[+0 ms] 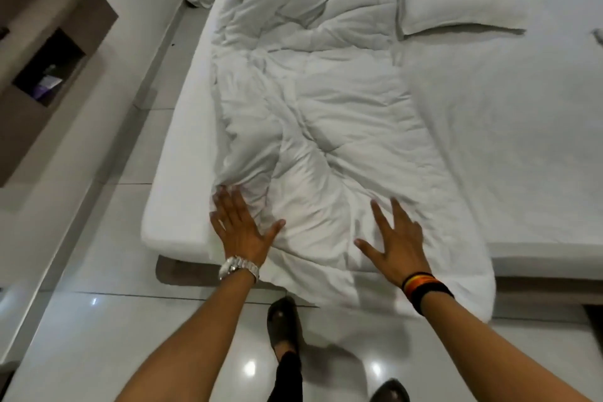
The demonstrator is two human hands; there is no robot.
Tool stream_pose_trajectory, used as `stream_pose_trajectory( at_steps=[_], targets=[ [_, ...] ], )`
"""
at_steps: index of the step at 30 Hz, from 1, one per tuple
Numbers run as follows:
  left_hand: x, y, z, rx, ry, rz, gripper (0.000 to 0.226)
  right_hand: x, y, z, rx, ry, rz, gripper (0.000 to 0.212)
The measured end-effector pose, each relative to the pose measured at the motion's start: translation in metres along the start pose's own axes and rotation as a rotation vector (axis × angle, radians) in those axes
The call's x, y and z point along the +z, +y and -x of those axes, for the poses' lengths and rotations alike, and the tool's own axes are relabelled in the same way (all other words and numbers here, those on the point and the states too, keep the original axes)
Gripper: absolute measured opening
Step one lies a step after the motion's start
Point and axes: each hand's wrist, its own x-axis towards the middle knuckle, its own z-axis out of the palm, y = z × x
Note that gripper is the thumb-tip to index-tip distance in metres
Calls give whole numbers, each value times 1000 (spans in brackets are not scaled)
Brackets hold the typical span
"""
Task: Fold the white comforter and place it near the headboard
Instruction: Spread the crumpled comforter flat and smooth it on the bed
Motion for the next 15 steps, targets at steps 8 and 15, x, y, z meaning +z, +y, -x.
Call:
stream_pose_trajectory(
  at_steps=[8,15],
  targets=[
    [6,-46,-121,-134,-315,419,168,72,-124,-105,-116,-45,-34,94],
    [-3,-42,-110,-107,-424,589,103,85,-139,-116,-5,-59,-60,95]
  ],
)
